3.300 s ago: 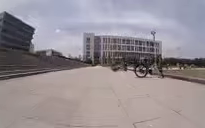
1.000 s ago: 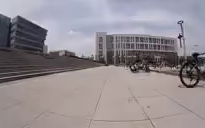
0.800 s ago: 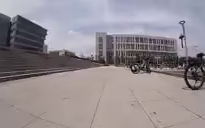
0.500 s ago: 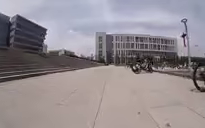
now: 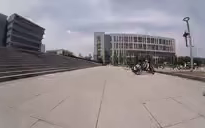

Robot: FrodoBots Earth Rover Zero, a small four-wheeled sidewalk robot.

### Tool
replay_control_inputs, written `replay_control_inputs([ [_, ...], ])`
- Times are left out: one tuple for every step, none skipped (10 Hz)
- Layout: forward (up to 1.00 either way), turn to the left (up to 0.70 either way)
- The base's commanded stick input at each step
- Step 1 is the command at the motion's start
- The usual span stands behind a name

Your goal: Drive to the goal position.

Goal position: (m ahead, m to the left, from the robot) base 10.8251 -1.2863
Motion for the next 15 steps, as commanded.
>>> replay_control_inputs([
  [1.00,0.00],
  [1.00,0.00],
  [1.00,0.00],
  [1.00,0.00],
  [1.00,0.00],
  [1.00,0.00],
  [1.00,0.00],
  [1.00,0.00],
  [1.00,0.00],
  [1.00,0.00],
  [1.00,0.00],
  [1.00,-0.04],
  [1.00,-0.17],
  [1.00,-0.22],
  [1.00,-0.09],
])
